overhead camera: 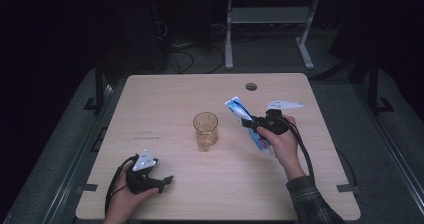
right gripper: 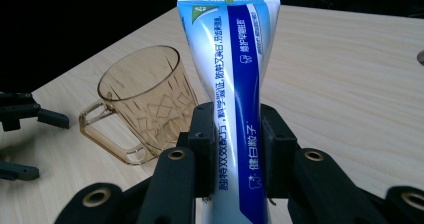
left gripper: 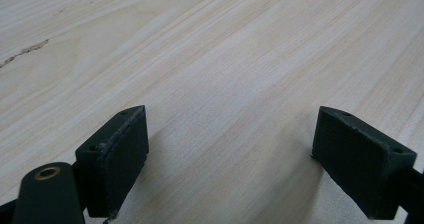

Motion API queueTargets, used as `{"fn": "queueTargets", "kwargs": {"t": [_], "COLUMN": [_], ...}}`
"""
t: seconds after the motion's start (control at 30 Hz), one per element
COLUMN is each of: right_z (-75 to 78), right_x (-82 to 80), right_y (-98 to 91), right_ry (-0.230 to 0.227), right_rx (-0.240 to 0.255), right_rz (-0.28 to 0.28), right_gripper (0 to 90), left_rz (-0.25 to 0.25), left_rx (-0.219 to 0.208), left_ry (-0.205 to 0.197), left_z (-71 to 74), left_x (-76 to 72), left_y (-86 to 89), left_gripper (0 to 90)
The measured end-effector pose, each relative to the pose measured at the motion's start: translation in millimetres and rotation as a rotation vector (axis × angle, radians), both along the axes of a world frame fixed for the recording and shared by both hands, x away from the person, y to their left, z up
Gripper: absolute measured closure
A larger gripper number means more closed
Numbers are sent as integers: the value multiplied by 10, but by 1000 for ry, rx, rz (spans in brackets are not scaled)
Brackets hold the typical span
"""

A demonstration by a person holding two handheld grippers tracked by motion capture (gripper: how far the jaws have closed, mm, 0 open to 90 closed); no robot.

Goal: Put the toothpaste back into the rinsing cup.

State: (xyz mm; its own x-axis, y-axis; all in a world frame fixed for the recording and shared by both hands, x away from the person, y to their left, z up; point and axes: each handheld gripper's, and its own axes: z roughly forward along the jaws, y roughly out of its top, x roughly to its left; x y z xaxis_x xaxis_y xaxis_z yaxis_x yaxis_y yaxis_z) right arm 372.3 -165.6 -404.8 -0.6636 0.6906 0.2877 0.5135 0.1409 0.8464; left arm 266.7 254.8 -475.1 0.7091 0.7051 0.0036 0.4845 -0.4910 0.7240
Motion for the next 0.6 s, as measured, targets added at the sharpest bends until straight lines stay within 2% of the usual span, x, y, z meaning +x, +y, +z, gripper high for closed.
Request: {"fn": "queueTargets", "kwargs": {"t": [0.3, 0.6], "right_z": [122, 257], "right_x": [20, 61], "right_y": [44, 139], "right_ry": [-33, -61], "right_rx": [30, 29], "right_rz": [23, 44], "right_gripper": [716, 717], "left_rz": [0, 0], "left_rx": [0, 1], "left_ry": [0, -1], "left_z": [0, 0], "left_x": [0, 1], "left_y": [0, 0], "left_gripper": [142, 142]}}
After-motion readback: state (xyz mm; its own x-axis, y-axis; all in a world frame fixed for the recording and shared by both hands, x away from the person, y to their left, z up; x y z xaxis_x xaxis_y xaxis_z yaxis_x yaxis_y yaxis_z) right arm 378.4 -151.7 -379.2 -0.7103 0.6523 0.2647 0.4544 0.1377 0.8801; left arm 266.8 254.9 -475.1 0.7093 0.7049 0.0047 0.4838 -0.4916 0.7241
